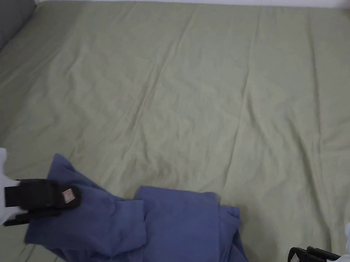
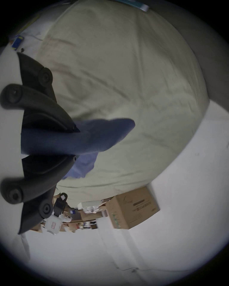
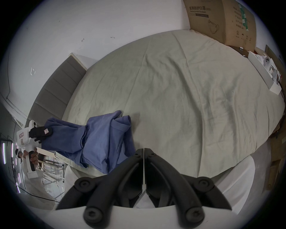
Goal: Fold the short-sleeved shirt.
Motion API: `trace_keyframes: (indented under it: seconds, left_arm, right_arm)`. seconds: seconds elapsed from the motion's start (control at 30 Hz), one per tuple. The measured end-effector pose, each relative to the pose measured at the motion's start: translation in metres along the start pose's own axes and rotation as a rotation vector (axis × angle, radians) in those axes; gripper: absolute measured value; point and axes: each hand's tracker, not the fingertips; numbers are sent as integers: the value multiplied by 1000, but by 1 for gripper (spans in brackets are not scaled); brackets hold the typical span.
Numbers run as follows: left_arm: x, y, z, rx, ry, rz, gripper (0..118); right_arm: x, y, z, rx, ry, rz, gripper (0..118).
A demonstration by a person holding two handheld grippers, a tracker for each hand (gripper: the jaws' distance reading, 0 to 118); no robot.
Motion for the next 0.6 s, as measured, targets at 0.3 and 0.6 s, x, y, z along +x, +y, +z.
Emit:
trace_keyframes:
  seconds: [0.3,0.6]
  left_arm:
    - [95,-26,-122,-256,-76,-157,17]
    - [111,-43,-184,-390,-121,-132,105]
  right_arm:
    - [35,-6,11,39,-5,-82,1]
    - [71,-15,14,49,-42,-195,1]
